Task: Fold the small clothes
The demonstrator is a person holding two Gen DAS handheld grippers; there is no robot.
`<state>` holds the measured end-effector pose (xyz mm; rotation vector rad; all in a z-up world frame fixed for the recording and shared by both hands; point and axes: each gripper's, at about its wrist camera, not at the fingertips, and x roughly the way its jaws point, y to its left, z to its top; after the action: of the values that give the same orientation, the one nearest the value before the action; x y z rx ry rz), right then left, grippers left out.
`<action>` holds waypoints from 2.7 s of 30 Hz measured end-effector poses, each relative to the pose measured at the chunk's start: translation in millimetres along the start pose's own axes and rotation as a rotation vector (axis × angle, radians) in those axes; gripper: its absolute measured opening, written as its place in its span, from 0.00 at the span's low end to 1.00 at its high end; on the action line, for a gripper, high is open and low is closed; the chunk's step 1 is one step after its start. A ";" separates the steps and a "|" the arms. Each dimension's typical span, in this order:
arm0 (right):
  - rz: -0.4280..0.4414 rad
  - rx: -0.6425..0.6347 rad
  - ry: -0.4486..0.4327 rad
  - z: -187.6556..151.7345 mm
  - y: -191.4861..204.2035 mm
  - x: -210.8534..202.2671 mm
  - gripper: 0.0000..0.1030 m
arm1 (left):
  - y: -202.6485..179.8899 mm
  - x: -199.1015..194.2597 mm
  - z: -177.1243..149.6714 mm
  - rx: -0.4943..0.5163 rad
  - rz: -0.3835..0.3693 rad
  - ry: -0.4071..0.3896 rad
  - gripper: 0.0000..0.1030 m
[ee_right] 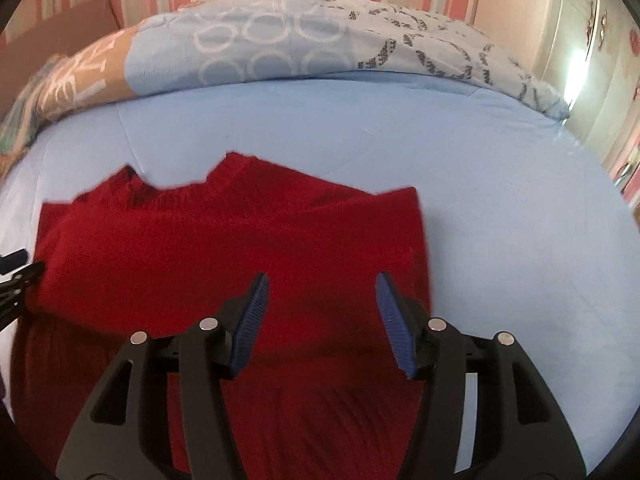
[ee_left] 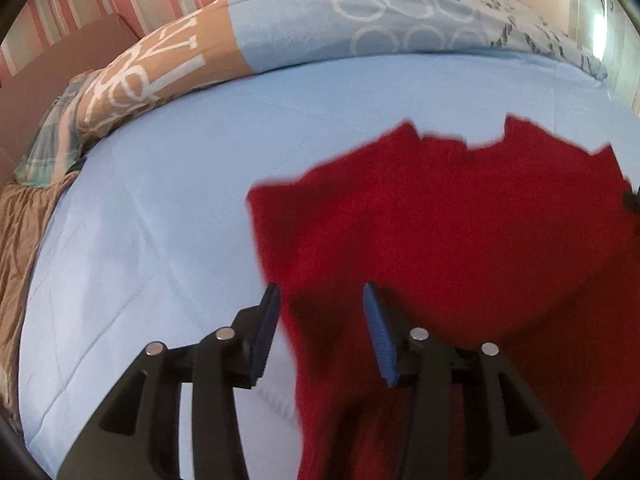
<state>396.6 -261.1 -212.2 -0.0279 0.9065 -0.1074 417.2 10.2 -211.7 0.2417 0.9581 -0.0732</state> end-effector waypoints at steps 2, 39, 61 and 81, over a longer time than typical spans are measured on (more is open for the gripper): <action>-0.019 -0.027 0.045 -8.5 -1.4 5.9 0.55 | 1.2 1.2 -15.4 0.002 0.005 0.019 0.45; 0.140 -0.161 0.141 -141.5 1.5 -99.9 0.66 | -21.5 -112.3 -153.3 -0.037 -0.078 0.030 0.67; 0.050 -0.013 -0.009 -219.3 -62.3 -215.3 0.67 | -22.2 -162.3 -220.7 -0.073 -0.080 -0.059 0.67; 0.003 0.047 0.119 -293.6 -70.9 -199.0 0.12 | -27.4 -176.5 -270.7 -0.036 -0.036 -0.015 0.67</action>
<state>38.1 -304.5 -232.3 0.0236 1.0222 -0.1285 94.3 39.7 -221.2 0.1908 0.9481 -0.0908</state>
